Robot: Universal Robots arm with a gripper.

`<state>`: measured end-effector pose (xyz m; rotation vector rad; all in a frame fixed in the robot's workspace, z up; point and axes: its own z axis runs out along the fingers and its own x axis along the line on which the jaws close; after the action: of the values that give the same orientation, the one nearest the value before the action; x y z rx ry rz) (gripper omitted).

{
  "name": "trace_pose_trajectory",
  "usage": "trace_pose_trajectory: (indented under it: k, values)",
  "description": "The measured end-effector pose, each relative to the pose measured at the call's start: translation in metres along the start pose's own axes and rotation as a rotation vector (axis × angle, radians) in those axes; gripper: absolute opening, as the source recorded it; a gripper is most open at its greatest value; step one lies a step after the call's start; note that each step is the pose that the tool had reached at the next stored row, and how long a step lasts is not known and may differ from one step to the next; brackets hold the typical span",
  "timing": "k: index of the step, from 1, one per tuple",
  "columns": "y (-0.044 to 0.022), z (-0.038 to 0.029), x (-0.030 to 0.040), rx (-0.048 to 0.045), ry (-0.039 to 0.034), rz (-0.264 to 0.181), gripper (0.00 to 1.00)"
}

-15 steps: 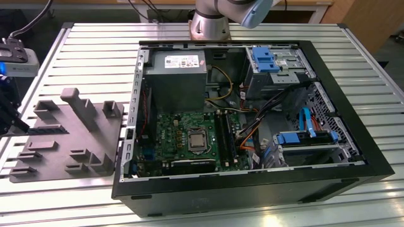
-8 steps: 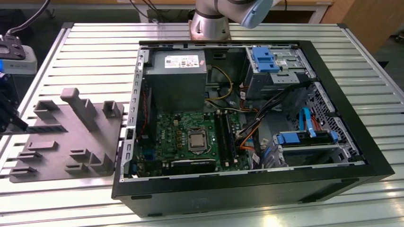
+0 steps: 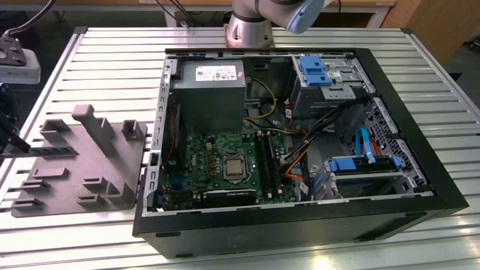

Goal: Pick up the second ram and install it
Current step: 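Pick up the second ram and move it above second insertion slot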

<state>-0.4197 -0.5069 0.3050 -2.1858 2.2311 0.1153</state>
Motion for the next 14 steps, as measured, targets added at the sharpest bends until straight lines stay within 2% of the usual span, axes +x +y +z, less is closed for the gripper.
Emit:
trace_pose_trajectory:
  k: [6,14]
  values:
    - [0.0002,-0.0042,-0.0002,0.0000,-0.0023,0.000,0.12]
    - [0.0003,-0.0066,-0.0005,0.0000,-0.0070,0.000,0.12]
